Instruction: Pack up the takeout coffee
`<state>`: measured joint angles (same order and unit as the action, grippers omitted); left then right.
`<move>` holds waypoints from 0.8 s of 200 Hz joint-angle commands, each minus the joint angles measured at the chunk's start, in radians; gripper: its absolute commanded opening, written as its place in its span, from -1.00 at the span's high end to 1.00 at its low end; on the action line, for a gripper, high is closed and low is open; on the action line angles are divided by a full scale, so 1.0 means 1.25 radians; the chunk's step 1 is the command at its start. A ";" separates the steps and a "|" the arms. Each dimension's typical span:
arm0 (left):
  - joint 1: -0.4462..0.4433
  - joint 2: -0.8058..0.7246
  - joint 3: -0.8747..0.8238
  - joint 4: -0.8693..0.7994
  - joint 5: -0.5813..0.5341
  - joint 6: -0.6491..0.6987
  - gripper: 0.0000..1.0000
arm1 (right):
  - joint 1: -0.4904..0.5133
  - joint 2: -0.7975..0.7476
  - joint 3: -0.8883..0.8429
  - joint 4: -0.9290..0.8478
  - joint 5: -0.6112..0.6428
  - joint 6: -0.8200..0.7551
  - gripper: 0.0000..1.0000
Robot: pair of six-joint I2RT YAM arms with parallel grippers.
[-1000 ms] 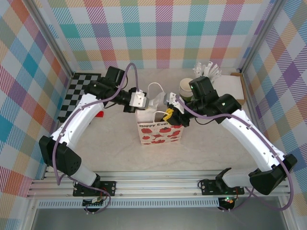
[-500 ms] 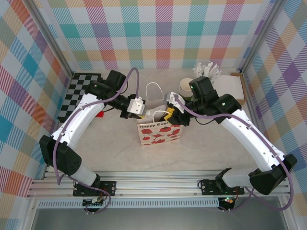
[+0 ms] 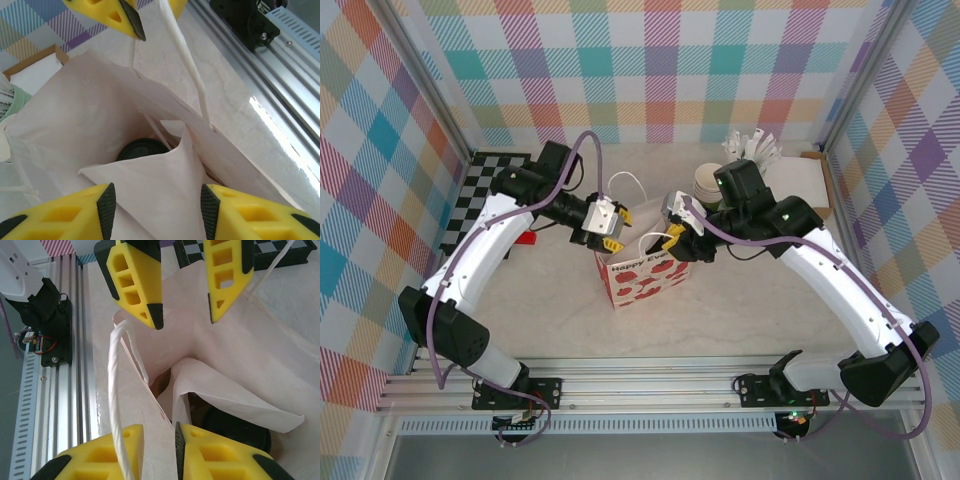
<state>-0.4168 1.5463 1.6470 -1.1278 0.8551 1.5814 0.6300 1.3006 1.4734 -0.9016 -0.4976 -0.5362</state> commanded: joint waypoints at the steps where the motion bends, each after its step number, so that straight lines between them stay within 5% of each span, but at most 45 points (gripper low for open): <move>1: 0.003 -0.003 0.024 -0.034 0.042 0.002 0.10 | 0.000 -0.013 0.015 -0.003 -0.014 -0.009 0.50; 26: 0.016 -0.033 -0.006 0.070 0.059 -0.104 0.07 | 0.000 -0.020 0.001 0.031 0.019 0.019 0.45; 57: 0.012 -0.163 -0.108 0.412 0.038 -0.493 -0.33 | 0.000 -0.043 -0.014 0.079 0.036 0.061 0.22; 75: -0.024 -0.257 -0.211 0.616 -0.126 -0.713 -0.57 | 0.001 -0.055 -0.004 0.085 0.046 0.081 -0.19; 94: -0.057 -0.326 -0.287 0.749 -0.411 -0.912 -0.68 | 0.000 -0.072 0.013 0.081 0.065 0.103 -0.53; 101: -0.062 -0.339 -0.284 0.732 -0.523 -0.995 -0.72 | 0.000 -0.081 0.016 0.088 0.095 0.119 -0.63; 108: -0.062 -0.346 -0.268 0.691 -0.608 -1.083 -0.72 | 0.000 -0.089 0.019 0.102 0.138 0.145 -0.98; 120: -0.062 -0.351 -0.233 0.563 -0.707 -1.226 -0.69 | -0.005 -0.097 0.028 0.125 0.221 0.205 -1.00; 160: -0.078 -0.360 -0.232 0.291 -0.753 -1.626 -0.43 | -0.106 -0.043 0.098 0.121 0.331 0.491 -1.00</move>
<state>-0.4965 1.1038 1.3621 -0.5232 0.0555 -0.0025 0.5636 1.2079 1.5349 -0.7818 -0.2001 -0.1856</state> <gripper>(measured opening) 0.754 0.999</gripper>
